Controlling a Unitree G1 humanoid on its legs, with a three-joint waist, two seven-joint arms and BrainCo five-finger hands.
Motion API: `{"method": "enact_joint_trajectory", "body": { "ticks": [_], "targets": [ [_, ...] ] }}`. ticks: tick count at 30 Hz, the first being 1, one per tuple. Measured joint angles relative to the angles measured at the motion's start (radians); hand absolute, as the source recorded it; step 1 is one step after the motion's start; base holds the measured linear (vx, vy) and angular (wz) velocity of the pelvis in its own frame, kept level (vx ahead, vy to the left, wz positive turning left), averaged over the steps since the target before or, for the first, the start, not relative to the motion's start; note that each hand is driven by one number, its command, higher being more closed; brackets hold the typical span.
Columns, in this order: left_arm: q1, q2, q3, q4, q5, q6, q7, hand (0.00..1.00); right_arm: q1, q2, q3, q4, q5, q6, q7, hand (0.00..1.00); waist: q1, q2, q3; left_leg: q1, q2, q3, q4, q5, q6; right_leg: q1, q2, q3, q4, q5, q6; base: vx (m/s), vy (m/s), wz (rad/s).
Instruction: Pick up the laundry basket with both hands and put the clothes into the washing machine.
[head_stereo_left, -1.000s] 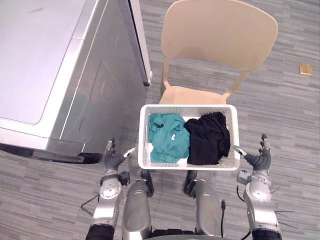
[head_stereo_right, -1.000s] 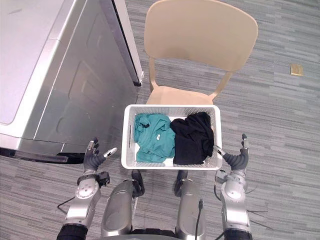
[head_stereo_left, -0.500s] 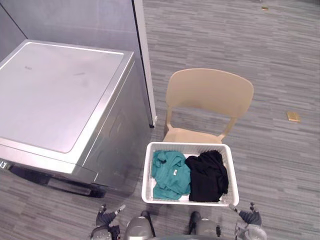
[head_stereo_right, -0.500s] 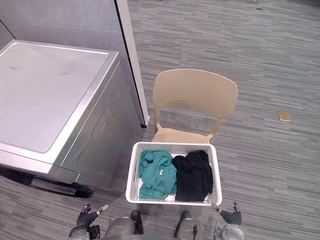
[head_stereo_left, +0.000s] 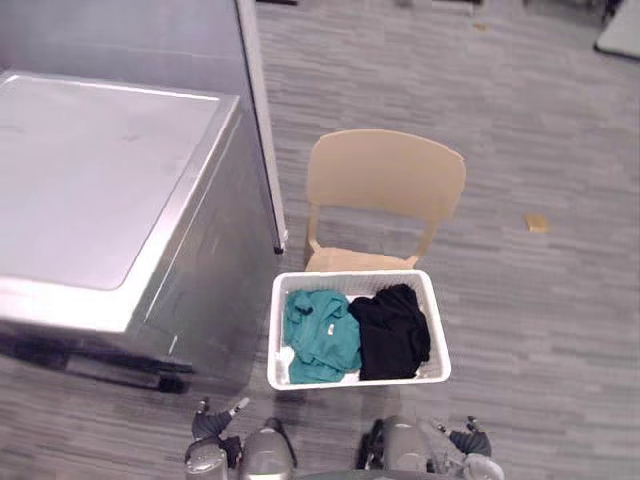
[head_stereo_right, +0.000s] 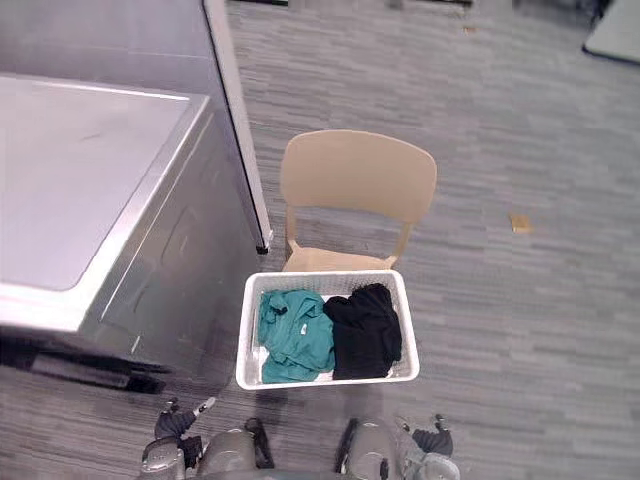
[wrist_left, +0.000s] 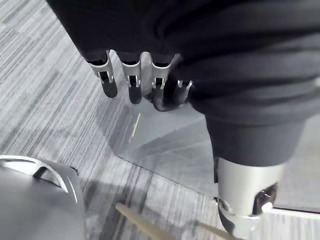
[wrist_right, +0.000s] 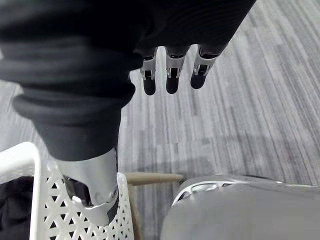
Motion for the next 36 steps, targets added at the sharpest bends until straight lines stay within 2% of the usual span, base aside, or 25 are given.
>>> {"method": "enact_joint_trajectory", "body": {
  "ticks": [1,3,4,6,8,10,12,13,14,15,16,18,19,22,24,26,28,29,30,31,32,33,34,35,36],
  "targets": [
    [-0.008,-0.015,-0.007,-0.001,0.001,-0.004,0.008,0.0,-0.026,-0.007,0.019,0.003,0.0,-0.006,-0.012,0.0,0.017,0.004,0.002,-0.037,-0.01,-0.008,-0.022,0.039,-0.011,0.011,0.011,-0.017,-0.098,-0.042,-0.072,-0.34,-0.184,0.14],
    [-0.034,-0.021,-0.054,0.029,-0.001,0.0,0.008,0.0,-0.073,-0.043,0.035,0.045,0.0,-0.005,-0.016,0.0,-0.008,0.087,0.043,-0.056,-0.007,-0.061,-0.096,0.116,-0.033,0.018,0.039,-0.073,-0.145,0.006,-0.096,-0.35,-0.142,0.73],
    [-0.026,-0.026,-0.08,0.038,-0.007,0.0,0.008,0.0,-0.075,-0.048,0.034,0.049,0.0,0.005,-0.017,0.0,-0.017,0.105,0.04,-0.056,-0.015,-0.079,-0.179,0.147,-0.068,0.012,0.039,-0.124,-0.163,0.026,-0.117,-0.37,-0.078,0.98],
    [-0.029,-0.023,-0.085,0.047,-0.008,0.0,0.007,0.0,-0.084,-0.043,0.019,0.05,-0.001,0.004,-0.018,0.0,-0.034,0.104,0.036,-0.075,-0.019,-0.061,-0.173,0.142,-0.064,0.003,0.015,-0.187,-0.19,0.05,-0.135,-0.29,-0.045,1.03],
    [-0.04,-0.018,-0.099,0.055,0.003,-0.001,0.008,0.0,-0.085,-0.056,0.002,0.056,-0.011,0.004,-0.019,0.0,-0.035,0.095,0.037,-0.087,-0.016,-0.053,0.007,0.094,0.003,0.004,-0.022,-0.258,-0.216,0.081,-0.152,-0.23,-0.026,1.06],
    [-0.046,0.001,-0.121,0.077,0.004,-0.003,0.007,0.0,-0.088,-0.066,0.003,0.08,-0.012,0.005,-0.018,0.0,-0.034,0.089,0.034,-0.046,0.017,-0.029,0.074,0.061,0.034,0.006,-0.041,-0.299,-0.243,0.109,-0.147,-0.17,0.052,0.78],
    [-0.068,0.009,-0.149,0.118,0.004,0.002,0.008,0.0,-0.088,-0.068,0.002,0.086,-0.016,0.005,-0.018,0.0,-0.045,0.083,0.033,0.026,0.05,0.015,0.055,0.04,0.034,0.006,-0.06,-0.334,-0.261,0.131,-0.13,-0.15,0.1,0.85],
    [-0.067,0.011,-0.172,0.134,0.006,0.003,0.007,0.0,-0.089,-0.067,0.003,0.09,-0.02,0.006,-0.017,0.0,-0.063,0.083,0.027,0.083,0.052,0.049,-0.032,0.047,0.025,0.006,-0.079,-0.369,-0.267,0.145,-0.116,-0.1,0.162,1.03],
    [-0.067,0.009,-0.207,0.143,0.011,0.008,0.005,0.0,-0.087,-0.071,0.001,0.09,-0.02,0.006,-0.016,0.0,-0.084,0.096,0.015,0.13,0.04,0.056,-0.156,0.075,-0.033,0.005,-0.089,-0.413,-0.274,0.162,-0.1,-0.14,0.282,1.02],
    [-0.067,0.009,-0.223,0.145,0.014,0.009,0.005,0.0,-0.087,-0.072,-0.001,0.091,-0.02,0.007,-0.016,0.0,-0.09,0.113,0.004,0.139,0.029,0.046,-0.21,0.075,-0.056,0.003,-0.089,-0.431,-0.279,0.172,-0.094,-0.12,0.328,1.0],
    [-0.088,0.021,-0.246,0.161,0.02,0.01,0.004,0.0,-0.088,-0.068,-0.012,0.092,-0.019,0.006,-0.016,0.0,-0.09,0.108,0.003,0.139,0.018,0.032,-0.261,0.062,-0.075,-0.001,-0.103,-0.467,-0.281,0.186,-0.079,-0.1,0.271,0.7],
    [-0.096,0.054,-0.271,0.174,0.028,0.018,0.004,0.0,-0.087,-0.032,-0.016,0.11,-0.019,0.007,-0.014,0.0,-0.076,0.073,-0.01,0.115,-0.016,0.009,-0.252,0.061,-0.066,0.013,-0.125,-0.491,-0.299,0.216,-0.062,-0.08,0.209,0.65],
    [-0.084,0.064,-0.271,0.176,0.035,0.017,-0.003,0.0,-0.089,-0.021,-0.012,0.109,-0.02,0.006,-0.014,0.0,-0.075,0.069,-0.013,0.12,-0.036,0.002,-0.244,0.056,-0.057,0.031,-0.141,-0.495,-0.311,0.228,-0.049,-0.05,0.199,0.44],
    [-0.075,0.079,-0.274,0.178,0.047,0.016,-0.014,0.0,-0.111,-0.025,0.006,0.109,-0.023,0.005,-0.012,0.0,-0.074,0.066,-0.03,0.137,-0.075,0.001,-0.239,0.043,-0.036,0.061,-0.172,-0.493,-0.34,0.258,-0.016,-0.05,0.202,0.12],
    [-0.075,0.091,-0.278,0.186,0.047,0.015,-0.014,0.0,-0.131,-0.028,0.021,0.109,-0.033,0.005,-0.01,0.0,-0.073,0.074,-0.031,0.125,-0.091,-0.002,-0.233,0.035,-0.022,0.054,-0.189,-0.495,-0.341,0.272,-0.019,-0.06,0.157,0.06],
    [-0.074,0.089,-0.277,0.195,0.046,0.011,-0.015,0.0,-0.145,-0.027,0.036,0.108,-0.042,0.005,-0.003,0.0,-0.068,0.077,-0.032,0.119,-0.117,-0.009,-0.227,0.02,0.0,0.046,-0.227,-0.499,-0.306,0.253,-0.006,-0.04,0.163,0.21],
    [-0.074,0.089,-0.272,0.194,0.046,0.0,-0.015,0.0,-0.143,-0.027,0.061,0.108,-0.046,0.007,0.009,0.0,-0.064,0.067,-0.031,0.122,-0.174,-0.035,-0.227,-0.005,0.023,0.041,-0.313,-0.504,-0.206,0.206,0.013,-0.03,0.149,0.4],
    [-0.073,0.089,-0.268,0.194,0.046,-0.001,-0.016,0.0,-0.142,-0.029,0.08,0.108,-0.051,0.007,0.012,0.0,-0.064,0.063,-0.031,0.126,-0.186,-0.043,-0.227,-0.01,0.029,0.042,-0.336,-0.506,-0.181,0.193,0.009,0.03,0.11,0.45],
    [-0.071,0.091,-0.266,0.194,0.046,-0.003,-0.015,0.0,-0.142,-0.039,0.118,0.097,-0.054,0.008,0.019,0.0,-0.062,0.055,-0.028,0.138,-0.211,-0.063,-0.226,-0.02,0.036,0.044,-0.373,-0.495,-0.133,0.175,-0.025,0.09,0.087,0.45],
    [-0.061,0.095,-0.261,0.192,0.046,-0.003,-0.014,0.0,-0.143,-0.042,0.166,0.064,-0.063,0.011,0.032,0.0,-0.062,0.054,-0.024,0.148,-0.222,-0.087,-0.21,-0.036,0.048,0.027,-0.392,-0.426,-0.063,0.197,-0.101,0.1,0.087,0.43],
    [-0.059,0.097,-0.261,0.192,0.046,-0.003,-0.015,0.0,-0.143,-0.042,0.175,0.06,-0.063,0.012,0.033,0.0,-0.063,0.053,-0.025,0.15,-0.223,-0.093,-0.207,-0.039,0.05,0.019,-0.394,-0.401,-0.043,0.207,-0.113,0.12,0.121,0.53],
    [-0.052,0.105,-0.259,0.184,0.047,-0.003,-0.014,0.0,-0.146,-0.041,0.212,0.038,-0.07,0.012,0.034,0.0,-0.063,0.049,-0.022,0.171,-0.231,-0.123,-0.209,-0.044,0.059,-0.019,-0.402,-0.297,0.052,0.251,-0.176,0.12,0.096,0.49],
    [-0.045,0.109,-0.259,0.179,0.047,-0.003,-0.014,0.0,-0.151,-0.042,0.224,0.03,-0.078,0.011,0.034,0.0,-0.063,0.049,-0.021,0.183,-0.23,-0.143,-0.208,-0.047,0.064,-0.046,-0.394,-0.247,0.09,0.238,-0.169,0.2,0.069,0.63],
    [-0.034,0.112,-0.258,0.173,0.047,-0.003,-0.012,0.0,-0.165,-0.028,0.25,0.018,-0.085,0.007,0.04,0.0,-0.065,0.048,-0.018,0.181,-0.22,-0.167,-0.205,-0.048,0.073,-0.086,-0.327,-0.157,0.099,0.176,-0.089,0.2,-0.024,0.6],
    [-0.03,0.115,-0.255,0.174,0.047,0.001,-0.011,0.0,-0.182,-0.021,0.279,-0.008,-0.088,0.005,0.051,0.0,-0.06,0.044,-0.02,0.168,-0.206,-0.197,-0.2,-0.052,0.07,-0.117,-0.236,-0.084,0.056,0.137,-0.058,0.2,-0.057,0.62]
  ]
}}
